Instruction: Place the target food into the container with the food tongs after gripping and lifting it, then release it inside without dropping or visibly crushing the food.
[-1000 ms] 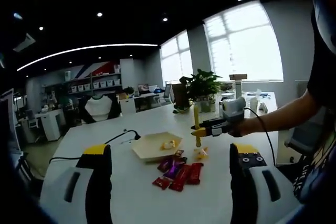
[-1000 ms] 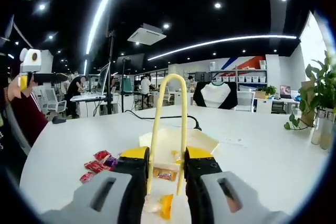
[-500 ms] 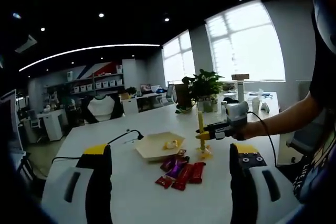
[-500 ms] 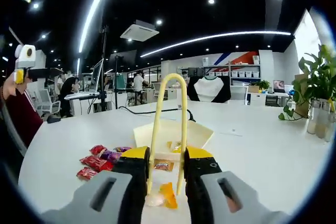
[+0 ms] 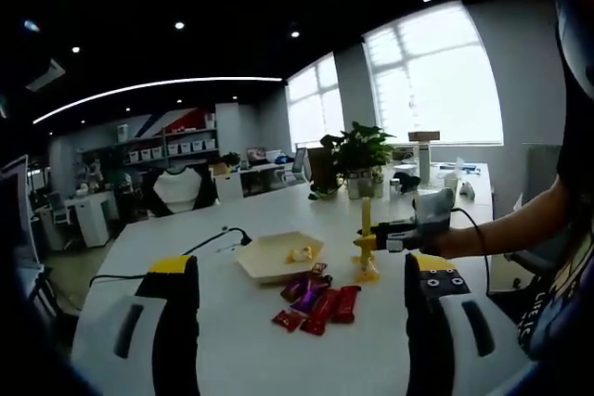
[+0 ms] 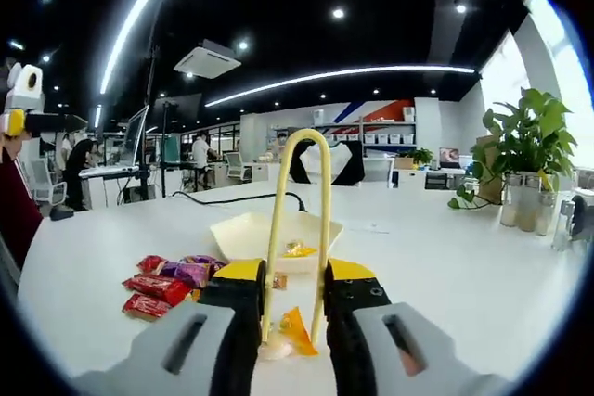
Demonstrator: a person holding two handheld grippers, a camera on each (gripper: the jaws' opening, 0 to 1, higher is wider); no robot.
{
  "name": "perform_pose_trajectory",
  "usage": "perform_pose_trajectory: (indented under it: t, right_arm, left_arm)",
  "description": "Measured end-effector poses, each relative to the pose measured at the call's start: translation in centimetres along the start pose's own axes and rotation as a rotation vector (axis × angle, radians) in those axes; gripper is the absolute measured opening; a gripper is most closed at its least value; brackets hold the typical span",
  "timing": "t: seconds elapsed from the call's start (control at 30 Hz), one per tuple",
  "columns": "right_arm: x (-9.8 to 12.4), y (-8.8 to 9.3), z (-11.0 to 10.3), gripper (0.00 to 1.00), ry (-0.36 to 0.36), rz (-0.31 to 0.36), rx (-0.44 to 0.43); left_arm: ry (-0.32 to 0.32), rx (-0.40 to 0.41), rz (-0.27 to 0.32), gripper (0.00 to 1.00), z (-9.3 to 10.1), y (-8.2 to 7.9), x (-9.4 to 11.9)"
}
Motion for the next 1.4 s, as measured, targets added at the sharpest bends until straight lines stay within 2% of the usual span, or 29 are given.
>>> perform_pose_trajectory:
  t: [0.27, 0.33, 0.43, 0.47, 0.53, 0.63, 0.67, 0.73, 0.8, 0.83, 0.9, 0.97, 1.0, 1.1, 1.17, 1.27, 1.4]
  right_arm:
    - [-0.4, -0.3, 0.0, 0.22, -0.032, -0.009, 0.024]
    - [-0.2, -0.6, 0.1, 0.23, 0.006, 0.013, -0.016]
    - [0.3, -1.3, 0.2, 0.24, 0.115, 0.046, -0.054]
    - [0.5, -1.6, 0.2, 0.24, 0.187, 0.055, -0.080]
    - [0.6, -2.1, -0.1, 0.24, 0.267, 0.083, -0.078]
    - [0.4, -2.3, -1.2, 0.24, 0.332, 0.089, -0.121]
    - [0.5, -2.3, -1.5, 0.24, 0.387, 0.058, -0.067]
    - [0.7, -2.4, -2.0, 0.23, 0.471, 0.067, -0.036]
    - [0.3, -2.1, -2.7, 0.23, 0.487, 0.058, -0.068]
    - [0.2, -1.8, -2.7, 0.23, 0.525, 0.065, -0.093]
    - [-0.4, -1.5, -3.0, 0.23, 0.525, 0.059, -0.089]
    - [-0.5, -1.1, -3.2, 0.23, 0.553, 0.003, -0.011]
    - [-0.6, -0.9, -3.3, 0.24, 0.566, -0.004, 0.017]
    - [-0.8, 0.0, -3.4, 0.24, 0.596, -0.001, -0.048]
    - [-0.9, 0.3, -3.6, 0.24, 0.604, 0.002, -0.063]
    - [-1.1, 0.7, -3.7, 0.24, 0.606, -0.008, -0.042]
    - [-1.0, 1.3, -3.1, 0.23, 0.604, -0.009, -0.068]
  left_arm:
    - [-0.008, 0.003, -0.008, 0.97, -0.1, 0.2, 0.3]
    - [-0.013, 0.004, -0.009, 0.97, -0.2, 0.1, 0.4]
    - [-0.019, 0.006, -0.011, 0.97, -0.3, 0.2, 0.4]
    - [-0.019, 0.007, -0.012, 0.97, -0.4, 0.2, 0.4]
    - [-0.019, 0.006, -0.015, 0.97, -0.4, 0.3, 0.3]
    - [-0.016, 0.011, -0.020, 0.96, -0.4, 0.4, 0.2]
    - [-0.015, 0.012, -0.019, 0.96, -0.4, 0.4, 0.2]
    - [-0.011, 0.014, -0.017, 0.96, -0.4, 0.4, 0.1]
    - [-0.005, 0.018, -0.017, 0.96, -0.4, 0.5, 0.0]
    - [-0.003, 0.020, -0.017, 0.96, -0.4, 0.5, -0.1]
    - [0.006, 0.020, -0.019, 0.95, -0.4, 0.6, -0.2]
    - [0.012, 0.023, -0.020, 0.95, -0.6, 0.5, -0.2]
    - [0.014, 0.024, -0.020, 0.95, -0.7, 0.5, -0.2]
    - [0.014, 0.024, -0.018, 0.95, -1.0, 0.4, 0.0]
    - [0.018, 0.024, -0.019, 0.95, -1.3, 0.4, 0.1]
    - [0.024, 0.014, -0.032, 0.95, -1.6, 0.6, 0.1]
    - [0.022, 0.006, -0.039, 0.94, -2.0, 0.6, 0.1]
Point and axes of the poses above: the point that each gripper's makers call its tool centre point, and the gripper's own axes: x roughly backward along the fingers, z roughly to its right, y roughly out of its underside, the point moved 6 cm from there along x, roughly backward along the fingers, and after that the axes turned 8 degrees about -y, right-handed, at the moved point
